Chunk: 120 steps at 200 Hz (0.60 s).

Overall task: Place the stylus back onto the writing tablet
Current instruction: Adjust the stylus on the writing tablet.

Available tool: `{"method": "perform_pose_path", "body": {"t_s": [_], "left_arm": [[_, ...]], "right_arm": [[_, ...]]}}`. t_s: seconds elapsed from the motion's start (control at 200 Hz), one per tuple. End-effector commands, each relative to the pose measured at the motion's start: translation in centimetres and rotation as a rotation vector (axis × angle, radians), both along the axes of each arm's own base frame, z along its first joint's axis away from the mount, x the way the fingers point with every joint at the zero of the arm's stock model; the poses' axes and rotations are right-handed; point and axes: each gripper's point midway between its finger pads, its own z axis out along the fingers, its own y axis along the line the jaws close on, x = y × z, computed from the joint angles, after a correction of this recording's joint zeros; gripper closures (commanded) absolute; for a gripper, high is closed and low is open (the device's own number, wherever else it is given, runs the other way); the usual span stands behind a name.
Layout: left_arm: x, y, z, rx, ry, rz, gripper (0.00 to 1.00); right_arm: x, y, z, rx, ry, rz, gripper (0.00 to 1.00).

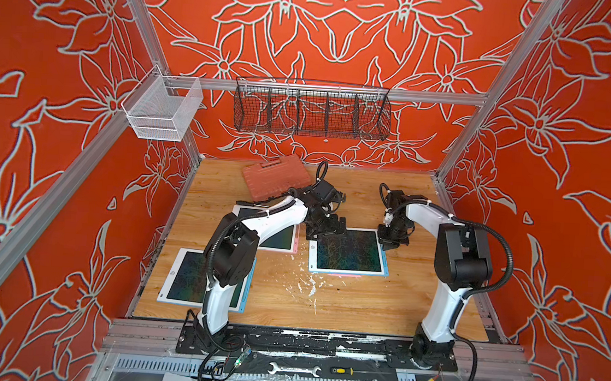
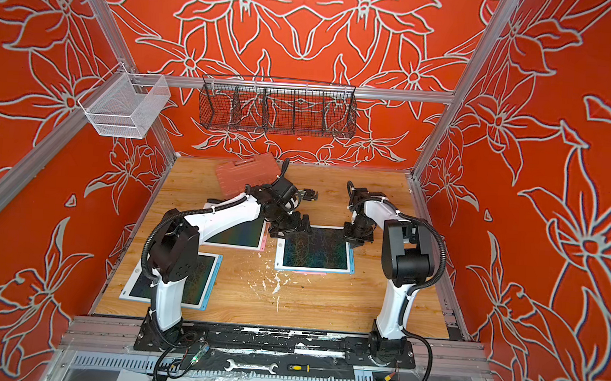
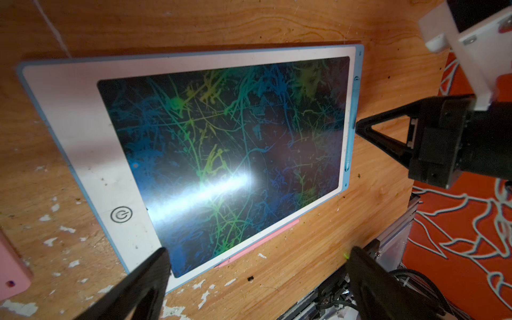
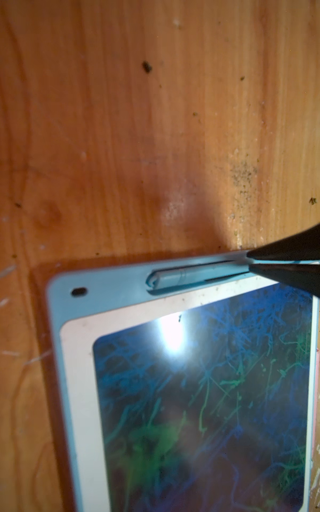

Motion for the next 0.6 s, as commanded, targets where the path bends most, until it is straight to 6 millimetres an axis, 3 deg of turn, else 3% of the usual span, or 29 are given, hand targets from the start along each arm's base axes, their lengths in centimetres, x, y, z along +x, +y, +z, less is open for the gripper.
{"method": "perform_pose_path", "body": {"t_s": [0.0,0.265,0.595], "left_arm": [[0.5,0.0,1.6,-0.021,-0.024,0.008,0.03],[0.5,0.0,1.6,-0.021,-0.023,0.009,0.03],[0.5,0.0,1.3,-0.018,-0.016,0.010,0.03]], "right_arm": [[-0.6,-0.7,-0.9,-0.031,0.041,0.004,0.93],[-1.2,-0.6,-1.9,-0.028,0.059,0.002,1.00],[-1.7,-0.9,-2.0,-0.044,0.041,-0.026,0.97]]}}
